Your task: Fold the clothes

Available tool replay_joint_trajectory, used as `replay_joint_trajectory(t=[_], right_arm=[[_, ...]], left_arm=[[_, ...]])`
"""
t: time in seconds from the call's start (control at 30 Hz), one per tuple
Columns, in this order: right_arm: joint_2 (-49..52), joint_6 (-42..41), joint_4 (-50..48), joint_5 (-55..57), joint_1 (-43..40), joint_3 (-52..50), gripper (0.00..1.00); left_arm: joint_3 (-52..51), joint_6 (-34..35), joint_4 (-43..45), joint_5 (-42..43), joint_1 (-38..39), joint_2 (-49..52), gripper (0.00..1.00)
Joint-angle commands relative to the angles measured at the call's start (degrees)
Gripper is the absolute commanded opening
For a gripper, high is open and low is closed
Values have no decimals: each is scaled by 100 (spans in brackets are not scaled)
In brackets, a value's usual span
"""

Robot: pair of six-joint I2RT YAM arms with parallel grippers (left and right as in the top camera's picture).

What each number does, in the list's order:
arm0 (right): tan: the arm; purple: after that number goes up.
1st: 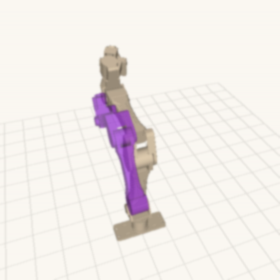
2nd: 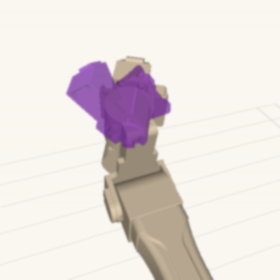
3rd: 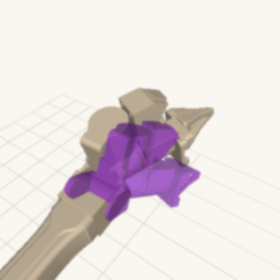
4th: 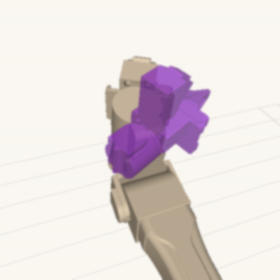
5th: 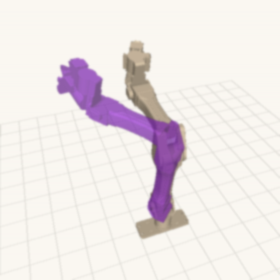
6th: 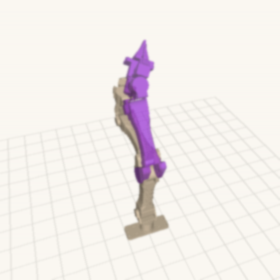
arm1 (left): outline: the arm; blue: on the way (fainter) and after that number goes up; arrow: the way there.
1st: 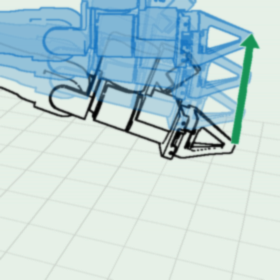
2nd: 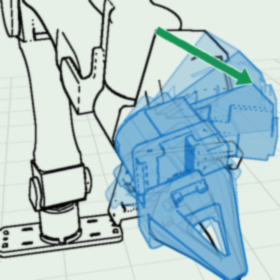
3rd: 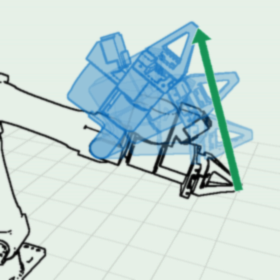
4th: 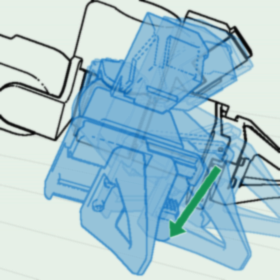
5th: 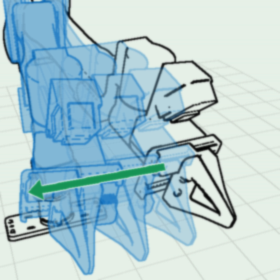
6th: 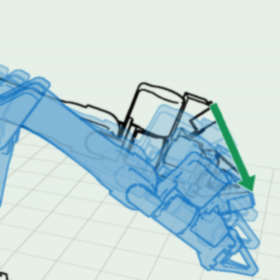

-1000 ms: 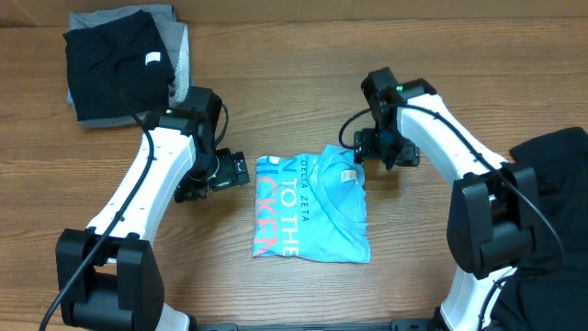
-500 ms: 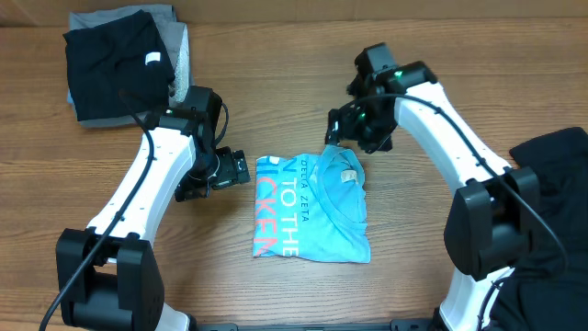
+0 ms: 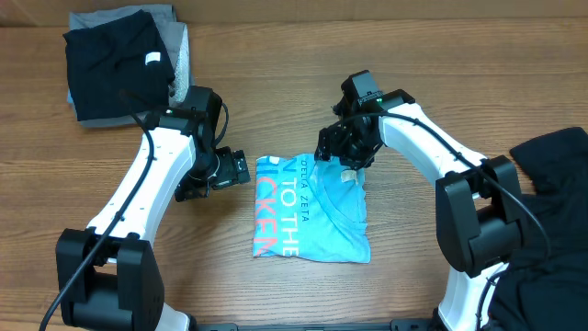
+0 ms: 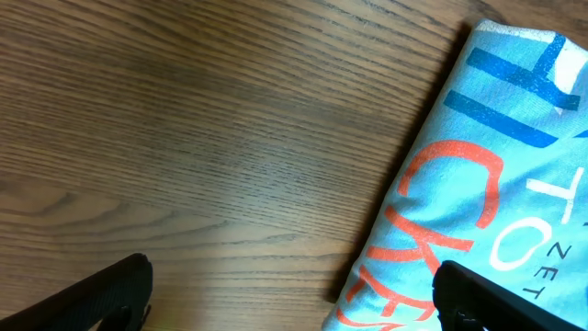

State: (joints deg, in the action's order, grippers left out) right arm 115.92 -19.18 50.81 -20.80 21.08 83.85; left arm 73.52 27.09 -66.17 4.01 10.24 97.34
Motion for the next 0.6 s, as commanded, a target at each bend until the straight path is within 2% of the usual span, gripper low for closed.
replay_joint_trajectory(t=[0.0,0.43,0.5,0.53,0.57], right_arm=[[26,-61,-114,-4,-9,-26,67],[433,-63,-299,87,-9,-26,56],[433,-160,-332,284,-13,-26,50],[433,-358,-337,634,-28,-17,36],[433,-389,-334,765,-42,-17,30]], left_arm=[[-24,79,4,-35,-7,15,100],[-24,76,-2,-37,-7,15,100],[-24,76,-2,-37,-7,15,100],[-24,76,-2,-37,-4,15,100],[-24,76,-2,-37,-4,15,100]])
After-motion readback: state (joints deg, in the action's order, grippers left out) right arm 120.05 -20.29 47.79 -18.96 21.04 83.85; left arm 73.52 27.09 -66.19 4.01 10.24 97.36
